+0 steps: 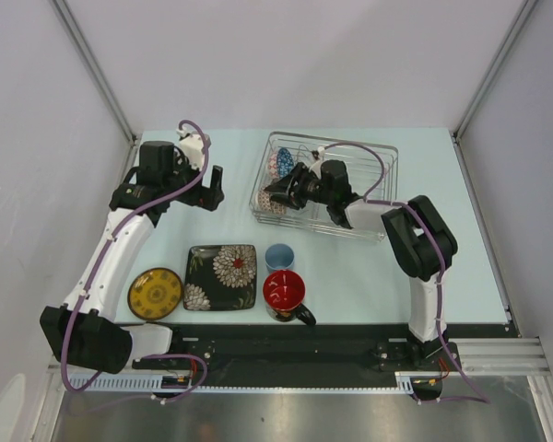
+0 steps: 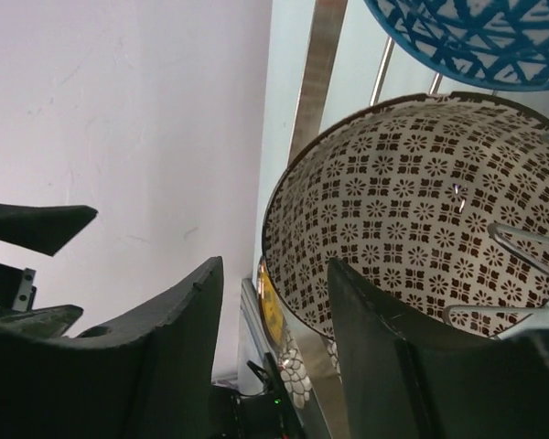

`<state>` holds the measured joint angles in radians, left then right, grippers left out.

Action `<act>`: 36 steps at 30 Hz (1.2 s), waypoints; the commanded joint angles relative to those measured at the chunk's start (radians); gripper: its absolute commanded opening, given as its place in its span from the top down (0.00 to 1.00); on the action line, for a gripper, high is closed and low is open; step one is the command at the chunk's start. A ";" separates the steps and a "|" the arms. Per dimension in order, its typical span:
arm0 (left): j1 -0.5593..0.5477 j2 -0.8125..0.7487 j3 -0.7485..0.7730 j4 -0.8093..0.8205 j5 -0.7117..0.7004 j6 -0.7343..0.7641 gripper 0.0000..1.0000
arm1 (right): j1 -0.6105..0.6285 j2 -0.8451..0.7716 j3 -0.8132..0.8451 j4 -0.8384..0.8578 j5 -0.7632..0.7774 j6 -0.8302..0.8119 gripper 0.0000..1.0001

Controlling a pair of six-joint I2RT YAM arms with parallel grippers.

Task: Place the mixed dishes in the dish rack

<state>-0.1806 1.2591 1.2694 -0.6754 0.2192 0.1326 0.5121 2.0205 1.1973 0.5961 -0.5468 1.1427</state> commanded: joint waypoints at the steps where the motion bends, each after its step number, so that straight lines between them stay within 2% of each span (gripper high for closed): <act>1: 0.007 -0.035 -0.011 0.016 -0.014 0.025 0.00 | -0.006 -0.058 0.030 -0.038 -0.008 -0.066 0.45; 4: 0.021 -0.035 -0.025 0.016 -0.006 0.047 0.00 | -0.012 -0.138 0.031 -0.129 0.017 -0.144 0.44; 7: 0.065 -0.030 -0.044 0.010 0.017 0.093 0.00 | -0.012 -0.270 0.031 -0.296 0.091 -0.276 0.44; 8: 0.101 -0.027 -0.050 0.008 0.023 0.120 0.00 | -0.009 -0.301 0.031 -0.376 0.111 -0.309 0.44; 11: 0.173 -0.007 -0.083 -0.004 0.061 0.171 0.00 | 0.031 -0.428 0.031 -0.476 0.174 -0.386 0.45; 15: 0.236 0.003 -0.145 -0.007 0.083 0.206 0.00 | 0.190 -0.516 0.042 -0.582 0.283 -0.431 0.45; 16: 0.239 0.003 -0.154 -0.006 0.083 0.213 0.00 | 0.269 -0.523 0.045 -0.605 0.304 -0.448 0.45; 22: 0.240 -0.007 -0.185 -0.006 0.092 0.222 0.00 | 0.576 -0.438 0.062 -0.887 0.620 -0.569 0.47; 25: 0.240 -0.009 -0.182 -0.009 0.100 0.219 0.00 | 0.644 -0.389 0.094 -0.995 0.763 -0.607 0.46; 29: 0.242 -0.010 -0.189 -0.015 0.097 0.229 0.00 | 0.646 -0.356 0.105 -1.042 0.766 -0.565 0.45; 36: 0.247 0.000 -0.257 0.002 0.089 0.269 0.00 | 0.643 -0.287 0.116 -1.004 0.749 -0.529 0.44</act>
<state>0.0586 1.2644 1.0458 -0.6914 0.2924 0.3531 1.1519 1.6943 1.2701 -0.4061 0.1642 0.6014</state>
